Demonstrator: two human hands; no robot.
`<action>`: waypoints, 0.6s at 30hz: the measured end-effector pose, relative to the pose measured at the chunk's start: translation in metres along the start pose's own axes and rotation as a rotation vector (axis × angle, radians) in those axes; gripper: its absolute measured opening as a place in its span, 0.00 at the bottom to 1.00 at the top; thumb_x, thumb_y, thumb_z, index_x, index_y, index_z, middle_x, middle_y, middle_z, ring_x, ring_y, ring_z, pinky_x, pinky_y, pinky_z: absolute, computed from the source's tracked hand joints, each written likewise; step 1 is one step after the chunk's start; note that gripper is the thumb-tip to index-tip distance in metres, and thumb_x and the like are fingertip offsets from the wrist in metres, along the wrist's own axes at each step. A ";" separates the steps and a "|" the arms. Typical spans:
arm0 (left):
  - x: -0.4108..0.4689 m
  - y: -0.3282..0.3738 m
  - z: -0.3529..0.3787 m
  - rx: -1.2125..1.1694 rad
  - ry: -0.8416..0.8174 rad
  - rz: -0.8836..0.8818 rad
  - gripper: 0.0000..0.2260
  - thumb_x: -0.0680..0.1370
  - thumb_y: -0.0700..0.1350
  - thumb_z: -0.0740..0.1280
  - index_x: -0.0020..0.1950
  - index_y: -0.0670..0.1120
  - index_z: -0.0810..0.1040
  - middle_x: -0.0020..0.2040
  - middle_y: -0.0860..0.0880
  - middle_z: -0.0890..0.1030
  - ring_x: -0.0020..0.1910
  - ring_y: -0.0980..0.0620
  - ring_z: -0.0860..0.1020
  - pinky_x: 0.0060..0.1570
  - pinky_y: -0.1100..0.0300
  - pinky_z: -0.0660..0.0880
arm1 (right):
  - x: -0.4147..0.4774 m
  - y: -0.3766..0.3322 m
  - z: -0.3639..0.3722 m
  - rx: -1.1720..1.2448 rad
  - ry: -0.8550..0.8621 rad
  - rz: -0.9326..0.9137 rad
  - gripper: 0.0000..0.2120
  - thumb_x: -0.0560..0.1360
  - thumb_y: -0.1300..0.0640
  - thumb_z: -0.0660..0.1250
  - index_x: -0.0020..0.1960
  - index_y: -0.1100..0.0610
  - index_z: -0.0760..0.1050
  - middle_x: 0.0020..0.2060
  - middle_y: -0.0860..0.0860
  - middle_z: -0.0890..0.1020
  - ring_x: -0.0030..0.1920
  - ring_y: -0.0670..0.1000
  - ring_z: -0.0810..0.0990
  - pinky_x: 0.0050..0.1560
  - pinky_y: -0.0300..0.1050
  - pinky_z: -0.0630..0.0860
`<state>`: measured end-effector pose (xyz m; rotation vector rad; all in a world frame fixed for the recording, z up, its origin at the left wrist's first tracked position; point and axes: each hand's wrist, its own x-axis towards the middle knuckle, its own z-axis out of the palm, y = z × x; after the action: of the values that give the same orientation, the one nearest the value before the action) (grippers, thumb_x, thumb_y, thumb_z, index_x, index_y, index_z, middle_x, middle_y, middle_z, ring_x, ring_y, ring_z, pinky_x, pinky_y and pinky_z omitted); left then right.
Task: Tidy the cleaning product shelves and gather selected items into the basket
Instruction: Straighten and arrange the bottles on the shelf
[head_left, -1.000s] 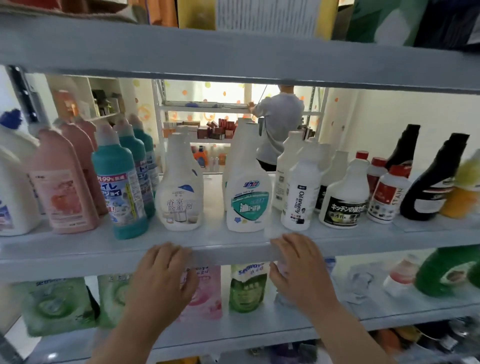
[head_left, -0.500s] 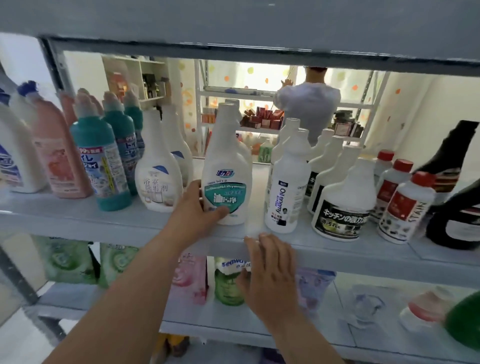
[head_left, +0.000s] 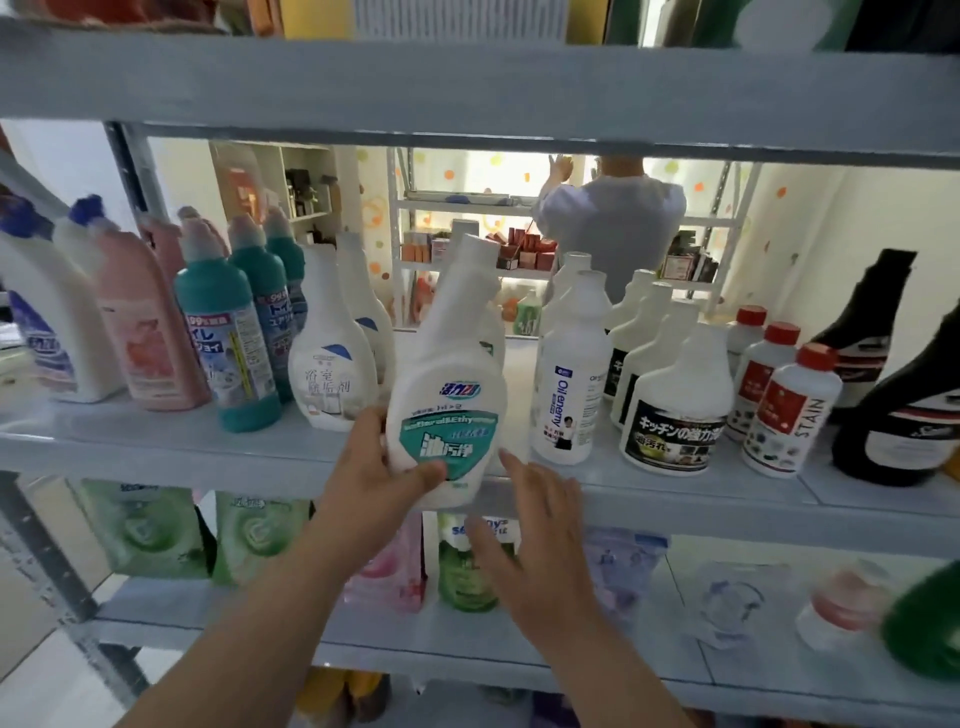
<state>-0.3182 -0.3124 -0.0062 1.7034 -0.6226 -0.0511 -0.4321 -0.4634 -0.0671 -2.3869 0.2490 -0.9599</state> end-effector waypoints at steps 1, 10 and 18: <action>-0.013 -0.001 -0.001 -0.042 -0.015 0.004 0.23 0.72 0.47 0.79 0.56 0.66 0.71 0.51 0.62 0.84 0.48 0.63 0.83 0.42 0.64 0.81 | -0.001 -0.009 -0.001 0.151 -0.016 0.032 0.30 0.79 0.36 0.61 0.77 0.48 0.67 0.69 0.42 0.73 0.71 0.44 0.68 0.74 0.39 0.61; -0.097 -0.057 -0.025 -0.287 -0.040 -0.095 0.24 0.67 0.52 0.73 0.62 0.55 0.75 0.53 0.54 0.85 0.51 0.54 0.84 0.43 0.60 0.81 | -0.051 -0.067 0.042 0.973 -0.138 0.389 0.18 0.75 0.49 0.71 0.64 0.40 0.78 0.61 0.48 0.84 0.62 0.50 0.83 0.55 0.41 0.81; -0.153 -0.087 -0.062 -0.678 -0.238 -0.819 0.19 0.83 0.53 0.56 0.56 0.40 0.78 0.32 0.42 0.78 0.23 0.46 0.73 0.18 0.63 0.64 | -0.080 -0.105 0.073 1.192 -0.252 0.838 0.51 0.57 0.33 0.82 0.73 0.54 0.72 0.64 0.62 0.82 0.64 0.65 0.81 0.66 0.67 0.76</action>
<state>-0.3939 -0.1833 -0.1178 1.1840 -0.0124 -0.9474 -0.4437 -0.3170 -0.0988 -1.0861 0.3857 -0.2275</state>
